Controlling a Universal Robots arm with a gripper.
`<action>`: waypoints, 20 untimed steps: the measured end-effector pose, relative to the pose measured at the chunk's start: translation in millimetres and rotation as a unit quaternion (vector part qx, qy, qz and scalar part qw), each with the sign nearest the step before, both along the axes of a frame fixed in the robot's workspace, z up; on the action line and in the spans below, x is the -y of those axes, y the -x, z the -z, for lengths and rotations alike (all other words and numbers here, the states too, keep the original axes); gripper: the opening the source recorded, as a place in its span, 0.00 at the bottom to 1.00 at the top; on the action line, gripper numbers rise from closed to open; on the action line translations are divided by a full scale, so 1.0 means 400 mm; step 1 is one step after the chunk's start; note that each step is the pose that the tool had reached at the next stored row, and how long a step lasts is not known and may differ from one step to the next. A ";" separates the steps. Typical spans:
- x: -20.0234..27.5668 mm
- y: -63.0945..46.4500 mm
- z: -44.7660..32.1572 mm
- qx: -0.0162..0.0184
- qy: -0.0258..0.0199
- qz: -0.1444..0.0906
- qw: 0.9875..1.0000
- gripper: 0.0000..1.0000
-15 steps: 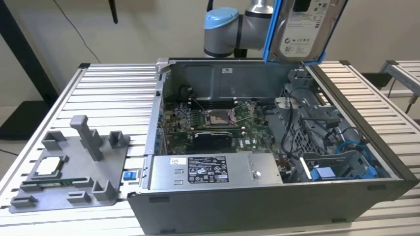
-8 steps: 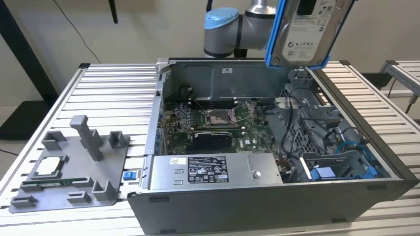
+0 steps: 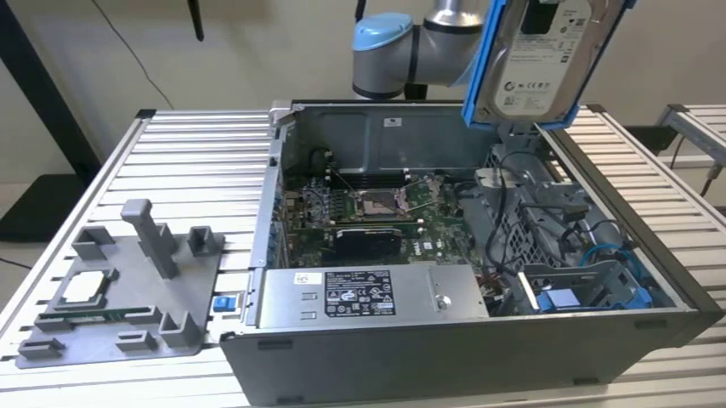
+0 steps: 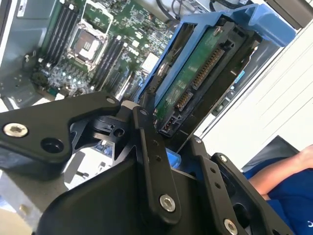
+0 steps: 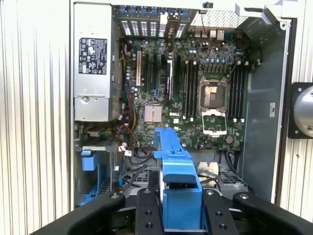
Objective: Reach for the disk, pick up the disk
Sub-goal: 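Pick up the disk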
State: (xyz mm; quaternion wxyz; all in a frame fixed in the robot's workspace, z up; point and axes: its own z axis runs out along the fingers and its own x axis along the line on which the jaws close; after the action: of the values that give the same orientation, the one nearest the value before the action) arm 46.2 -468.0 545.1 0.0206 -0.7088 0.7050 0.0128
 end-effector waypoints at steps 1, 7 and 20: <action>0.006 0.000 0.001 0.000 0.000 0.000 1.000 0.00; 0.036 -0.009 0.004 -0.001 0.000 0.001 1.000 0.00; 0.095 -0.031 0.015 -0.003 0.000 0.002 1.000 0.00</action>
State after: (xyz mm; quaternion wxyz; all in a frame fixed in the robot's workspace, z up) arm 58.7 -506.2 539.3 0.0187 -0.7076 0.7062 0.0147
